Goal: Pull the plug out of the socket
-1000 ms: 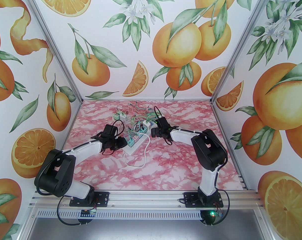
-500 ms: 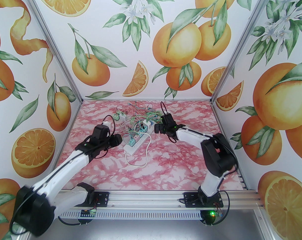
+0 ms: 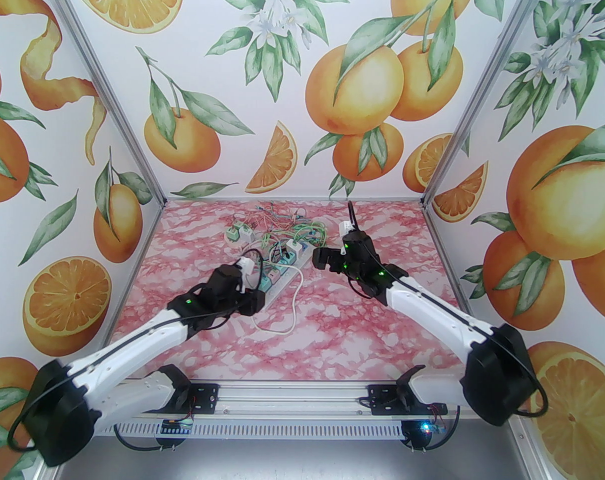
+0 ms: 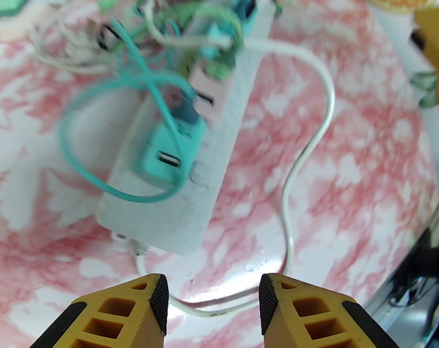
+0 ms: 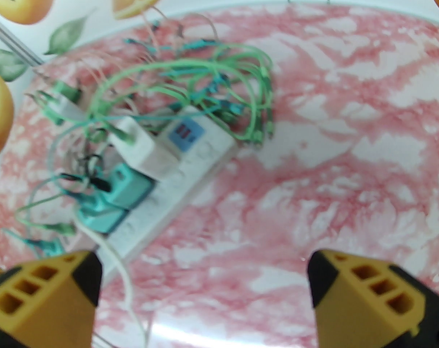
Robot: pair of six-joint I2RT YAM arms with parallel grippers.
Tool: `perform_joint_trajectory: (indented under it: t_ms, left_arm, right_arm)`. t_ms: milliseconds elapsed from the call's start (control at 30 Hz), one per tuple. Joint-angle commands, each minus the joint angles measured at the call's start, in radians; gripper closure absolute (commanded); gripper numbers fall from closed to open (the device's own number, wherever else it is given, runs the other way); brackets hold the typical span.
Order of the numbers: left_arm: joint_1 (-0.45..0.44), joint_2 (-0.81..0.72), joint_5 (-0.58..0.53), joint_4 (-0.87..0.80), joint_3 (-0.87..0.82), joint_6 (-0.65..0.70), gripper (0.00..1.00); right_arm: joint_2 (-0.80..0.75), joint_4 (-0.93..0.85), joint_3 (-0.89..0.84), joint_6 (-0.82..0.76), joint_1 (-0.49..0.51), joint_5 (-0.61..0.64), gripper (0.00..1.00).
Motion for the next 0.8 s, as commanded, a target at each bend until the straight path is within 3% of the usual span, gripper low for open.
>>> perform_joint_trajectory:
  t_ms: [0, 200, 767]
  left_arm:
    - [-0.027, 0.06, -0.005, 0.074, 0.063, -0.002, 0.53]
    - [-0.045, 0.17, 0.033, 0.116, 0.151, -0.02, 0.52]
    - [0.029, 0.267, -0.048, 0.036, 0.226, 0.009, 0.54]
  right_arm:
    - [-0.025, -0.025, -0.035, 0.018, 0.01, 0.008, 0.0]
    - [-0.056, -0.035, -0.054, 0.03, 0.057, 0.02, 0.0]
    - [-0.104, -0.041, -0.111, 0.043, 0.121, 0.006, 0.0]
